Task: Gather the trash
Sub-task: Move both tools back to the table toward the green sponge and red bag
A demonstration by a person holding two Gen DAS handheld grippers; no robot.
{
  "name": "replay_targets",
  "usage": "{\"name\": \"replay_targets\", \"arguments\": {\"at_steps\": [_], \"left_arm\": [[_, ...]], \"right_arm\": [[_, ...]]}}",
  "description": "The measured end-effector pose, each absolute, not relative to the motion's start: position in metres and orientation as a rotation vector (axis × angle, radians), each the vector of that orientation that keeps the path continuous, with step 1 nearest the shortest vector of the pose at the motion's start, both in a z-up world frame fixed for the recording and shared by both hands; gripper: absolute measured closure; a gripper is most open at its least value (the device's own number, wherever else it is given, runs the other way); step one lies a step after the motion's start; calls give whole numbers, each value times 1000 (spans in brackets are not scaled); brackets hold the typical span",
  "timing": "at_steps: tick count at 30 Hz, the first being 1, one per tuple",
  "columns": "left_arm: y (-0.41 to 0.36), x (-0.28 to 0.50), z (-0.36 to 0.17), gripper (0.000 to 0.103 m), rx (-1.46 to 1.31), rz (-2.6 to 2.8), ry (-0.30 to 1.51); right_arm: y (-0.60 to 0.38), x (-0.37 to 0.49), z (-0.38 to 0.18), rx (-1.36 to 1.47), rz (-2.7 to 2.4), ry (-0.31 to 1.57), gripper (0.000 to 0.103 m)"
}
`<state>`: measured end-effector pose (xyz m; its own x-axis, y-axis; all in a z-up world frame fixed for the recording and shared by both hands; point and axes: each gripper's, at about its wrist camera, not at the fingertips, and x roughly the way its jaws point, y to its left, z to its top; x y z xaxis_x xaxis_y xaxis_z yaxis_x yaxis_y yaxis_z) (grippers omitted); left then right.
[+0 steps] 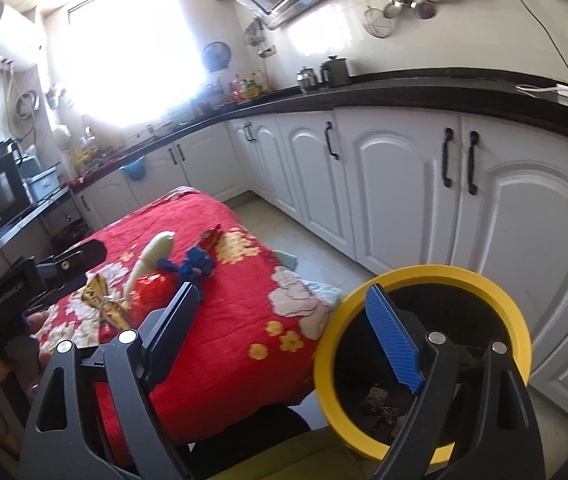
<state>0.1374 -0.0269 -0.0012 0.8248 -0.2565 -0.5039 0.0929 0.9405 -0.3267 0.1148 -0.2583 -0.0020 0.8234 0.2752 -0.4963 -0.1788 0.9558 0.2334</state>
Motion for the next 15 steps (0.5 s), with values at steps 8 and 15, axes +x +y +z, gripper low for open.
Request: {"name": "replay_targets", "arguments": {"at_steps": [8,15], "left_arm": [[-5,136,1,11,-323,-146,557],[9,134,3,11,-342,-124,541]], "right_arm": [[-232,110,3,150,299,547,20],[-215,111,6,129,336,546,19]]}}
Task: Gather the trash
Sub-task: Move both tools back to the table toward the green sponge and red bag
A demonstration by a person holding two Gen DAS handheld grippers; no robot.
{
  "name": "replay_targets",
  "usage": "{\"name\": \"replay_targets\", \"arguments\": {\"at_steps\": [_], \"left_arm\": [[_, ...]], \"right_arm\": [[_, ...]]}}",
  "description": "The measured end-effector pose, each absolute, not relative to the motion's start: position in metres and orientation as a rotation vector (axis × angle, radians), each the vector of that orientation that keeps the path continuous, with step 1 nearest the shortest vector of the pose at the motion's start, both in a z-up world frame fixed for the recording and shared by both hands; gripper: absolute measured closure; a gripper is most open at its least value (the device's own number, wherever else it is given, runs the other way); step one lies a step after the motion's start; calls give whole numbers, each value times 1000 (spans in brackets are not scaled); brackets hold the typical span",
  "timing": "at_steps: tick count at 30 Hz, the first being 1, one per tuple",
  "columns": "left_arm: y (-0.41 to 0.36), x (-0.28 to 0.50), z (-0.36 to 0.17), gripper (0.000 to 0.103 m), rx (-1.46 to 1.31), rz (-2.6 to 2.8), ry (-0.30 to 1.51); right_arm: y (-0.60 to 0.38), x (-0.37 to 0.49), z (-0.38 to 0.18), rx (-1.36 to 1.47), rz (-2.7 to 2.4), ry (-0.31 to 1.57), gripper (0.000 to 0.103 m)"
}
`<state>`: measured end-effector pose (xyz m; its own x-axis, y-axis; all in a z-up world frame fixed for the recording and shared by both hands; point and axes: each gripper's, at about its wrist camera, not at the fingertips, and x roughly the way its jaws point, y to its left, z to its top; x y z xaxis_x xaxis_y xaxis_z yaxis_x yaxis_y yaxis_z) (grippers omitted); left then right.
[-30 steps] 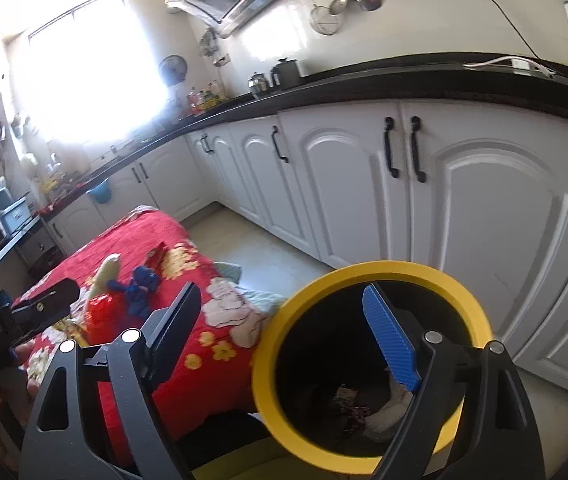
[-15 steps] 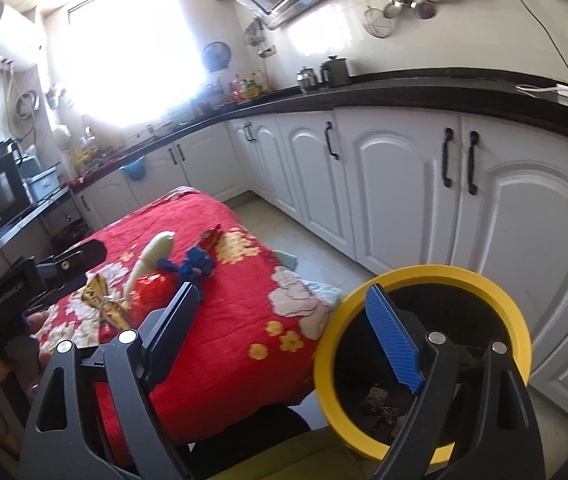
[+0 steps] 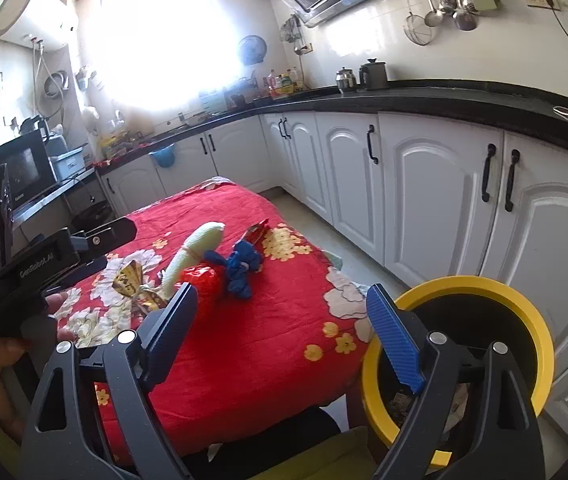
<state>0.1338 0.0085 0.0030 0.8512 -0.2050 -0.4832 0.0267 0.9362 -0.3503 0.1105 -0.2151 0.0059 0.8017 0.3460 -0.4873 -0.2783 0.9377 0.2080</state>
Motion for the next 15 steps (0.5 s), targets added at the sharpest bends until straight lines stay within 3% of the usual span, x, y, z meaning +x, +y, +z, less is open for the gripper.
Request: {"name": "replay_targets", "arguments": {"at_steps": [15], "left_arm": [[61,137,-2,11,-425,-15,534]], "right_arm": [[-178,123,2,104,402,575,19]]}}
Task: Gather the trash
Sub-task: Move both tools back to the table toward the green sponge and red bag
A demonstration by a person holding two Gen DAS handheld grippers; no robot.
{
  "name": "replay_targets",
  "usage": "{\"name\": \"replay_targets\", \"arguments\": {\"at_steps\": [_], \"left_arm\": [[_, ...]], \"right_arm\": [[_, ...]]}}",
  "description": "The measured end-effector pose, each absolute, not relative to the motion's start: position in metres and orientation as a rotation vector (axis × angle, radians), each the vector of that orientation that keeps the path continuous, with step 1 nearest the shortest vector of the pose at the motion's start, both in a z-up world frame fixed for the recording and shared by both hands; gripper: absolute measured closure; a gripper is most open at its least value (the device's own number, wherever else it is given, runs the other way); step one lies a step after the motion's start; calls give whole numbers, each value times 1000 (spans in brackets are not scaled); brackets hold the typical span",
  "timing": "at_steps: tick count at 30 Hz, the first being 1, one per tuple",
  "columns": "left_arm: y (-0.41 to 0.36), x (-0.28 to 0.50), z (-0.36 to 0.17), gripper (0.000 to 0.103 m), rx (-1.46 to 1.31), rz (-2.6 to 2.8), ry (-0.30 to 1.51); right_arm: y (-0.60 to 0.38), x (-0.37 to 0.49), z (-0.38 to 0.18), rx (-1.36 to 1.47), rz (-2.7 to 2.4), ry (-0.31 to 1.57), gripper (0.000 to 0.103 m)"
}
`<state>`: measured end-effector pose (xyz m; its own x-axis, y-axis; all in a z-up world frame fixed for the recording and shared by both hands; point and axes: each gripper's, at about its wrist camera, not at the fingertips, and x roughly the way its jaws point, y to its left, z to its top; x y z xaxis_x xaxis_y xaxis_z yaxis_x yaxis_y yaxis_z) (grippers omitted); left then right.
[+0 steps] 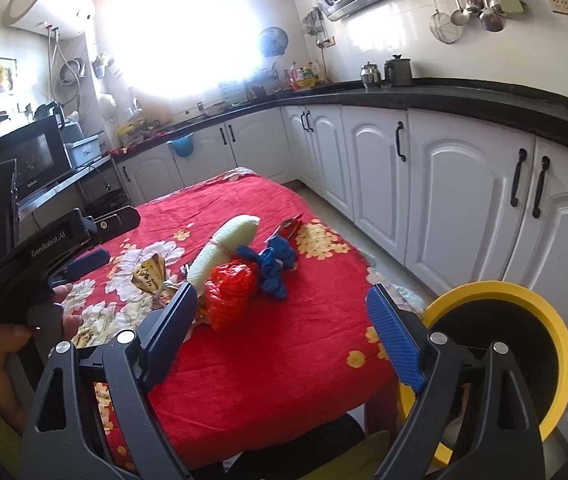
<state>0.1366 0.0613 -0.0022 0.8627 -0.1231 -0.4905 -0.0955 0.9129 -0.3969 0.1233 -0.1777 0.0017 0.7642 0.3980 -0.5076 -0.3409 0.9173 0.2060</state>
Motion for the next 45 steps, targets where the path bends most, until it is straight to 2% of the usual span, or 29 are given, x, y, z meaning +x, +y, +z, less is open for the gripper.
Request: {"name": "replay_targets", "arguments": {"at_steps": [14,32,38,41,43,45], "left_arm": [[123,147,-33,11,-573,105,603],[121,178,-72,11,-653,115,738],[117,188,-75,11,-648,140,764],[115,192,-77,11,-639,152,777],[115,195,-79,11,-630,162,787],[114,196,-81,13,-624,173,795]], "right_arm": [[-135,151,-23,48,448,642,19],[-110,185,-57,37,490,739,20],[-103,194,-63,62,529,772,32],[-99,197,-65,61,546,780,47],[-97,196,-66,55,554,789,68],[-97,194,-67,51,571,789,77]]}}
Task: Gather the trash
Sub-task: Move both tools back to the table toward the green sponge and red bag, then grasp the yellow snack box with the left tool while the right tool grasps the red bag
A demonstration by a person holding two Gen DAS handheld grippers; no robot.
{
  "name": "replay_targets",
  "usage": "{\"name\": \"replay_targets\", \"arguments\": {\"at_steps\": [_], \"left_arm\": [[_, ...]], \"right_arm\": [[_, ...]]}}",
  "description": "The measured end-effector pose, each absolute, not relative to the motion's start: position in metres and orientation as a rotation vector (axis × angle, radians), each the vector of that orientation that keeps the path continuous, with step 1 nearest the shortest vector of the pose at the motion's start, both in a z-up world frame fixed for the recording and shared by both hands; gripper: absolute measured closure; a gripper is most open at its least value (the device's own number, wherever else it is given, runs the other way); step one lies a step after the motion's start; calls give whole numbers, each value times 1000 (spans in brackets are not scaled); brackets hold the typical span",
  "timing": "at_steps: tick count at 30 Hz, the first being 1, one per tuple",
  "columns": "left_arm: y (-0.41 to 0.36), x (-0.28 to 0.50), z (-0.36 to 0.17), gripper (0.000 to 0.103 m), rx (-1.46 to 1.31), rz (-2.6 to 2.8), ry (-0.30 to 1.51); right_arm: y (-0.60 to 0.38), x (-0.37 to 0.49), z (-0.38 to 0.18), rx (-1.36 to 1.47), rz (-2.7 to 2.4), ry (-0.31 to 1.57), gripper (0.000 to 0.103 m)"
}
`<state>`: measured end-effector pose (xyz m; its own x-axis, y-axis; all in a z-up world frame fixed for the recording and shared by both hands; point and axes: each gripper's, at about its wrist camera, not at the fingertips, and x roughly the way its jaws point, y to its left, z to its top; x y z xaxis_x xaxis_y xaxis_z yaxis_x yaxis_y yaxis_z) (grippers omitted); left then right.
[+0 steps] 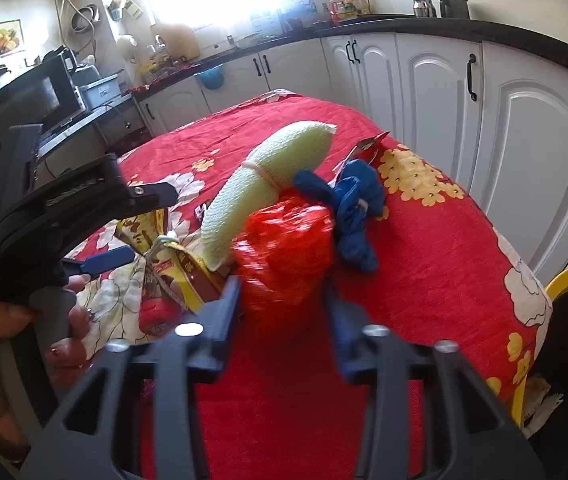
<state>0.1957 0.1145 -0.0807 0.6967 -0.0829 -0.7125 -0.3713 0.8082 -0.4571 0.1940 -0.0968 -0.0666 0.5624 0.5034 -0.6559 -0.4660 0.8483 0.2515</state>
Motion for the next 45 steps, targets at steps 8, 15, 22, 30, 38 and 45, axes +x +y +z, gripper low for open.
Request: {"name": "replay_targets", "arguments": {"at_steps": [8,15,22,30,38,45], "left_arm": [[117,194,-84,47,-611,185,808],[119,184,-78,49,-603,165,790],[123,172,-68,49,-596,150,764],[118,162,-54,49,-572,109,737],[109,153,-35,49,-552,56,706],[91,145,-19,49,-517,4,680]], "right_arm": [[-98,182,-65,56,608,781,83],[-107,178,-60,83,612,778,87],[-117,170,-55,101,630,764,91],[-128,156,-48,116,653,764,93],[-140,139,-36,131,680,749,94],[-156,130,-25,145,670,736,94]]}}
